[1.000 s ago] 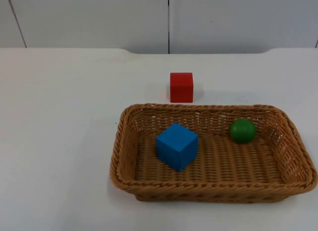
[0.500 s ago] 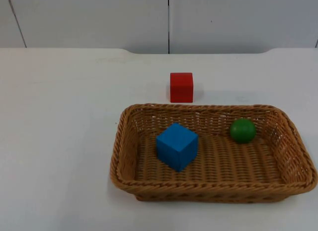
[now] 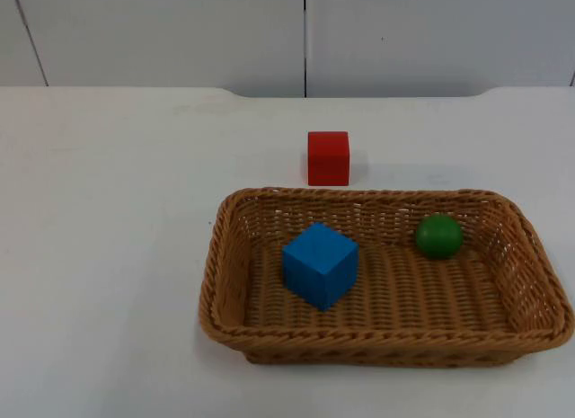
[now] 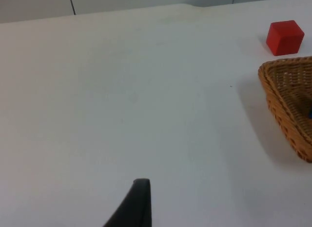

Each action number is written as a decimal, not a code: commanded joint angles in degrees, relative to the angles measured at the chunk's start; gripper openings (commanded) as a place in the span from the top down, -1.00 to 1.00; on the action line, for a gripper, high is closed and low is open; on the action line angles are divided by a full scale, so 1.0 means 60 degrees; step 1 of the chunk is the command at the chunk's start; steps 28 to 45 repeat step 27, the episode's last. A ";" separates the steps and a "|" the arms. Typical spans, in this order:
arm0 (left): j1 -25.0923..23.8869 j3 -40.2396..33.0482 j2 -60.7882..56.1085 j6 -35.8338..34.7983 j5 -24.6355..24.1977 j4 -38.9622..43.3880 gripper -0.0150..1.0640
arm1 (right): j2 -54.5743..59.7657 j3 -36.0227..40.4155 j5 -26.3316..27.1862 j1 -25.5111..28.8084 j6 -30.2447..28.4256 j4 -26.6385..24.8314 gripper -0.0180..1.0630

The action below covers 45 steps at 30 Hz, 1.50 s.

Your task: Place all geometric objects except the red cube into the basket.

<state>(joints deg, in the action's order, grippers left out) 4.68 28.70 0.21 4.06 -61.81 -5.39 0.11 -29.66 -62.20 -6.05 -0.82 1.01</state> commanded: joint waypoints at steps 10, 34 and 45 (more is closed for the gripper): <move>-0.0024 -0.0063 -0.0035 -0.0067 0.0036 0.0036 -0.98 | -0.0019 0.0026 0.0074 0.0588 -0.0012 -0.0015 -0.98; -0.1216 -0.0063 -0.0035 -0.0067 0.0036 0.0052 -0.98 | -0.0019 0.0026 0.0074 0.0588 -0.0012 -0.0015 -0.98; -0.1216 -0.0063 -0.0035 -0.0067 0.0036 0.0052 -0.98 | -0.0019 0.0026 0.0074 0.0588 -0.0012 -0.0015 -0.98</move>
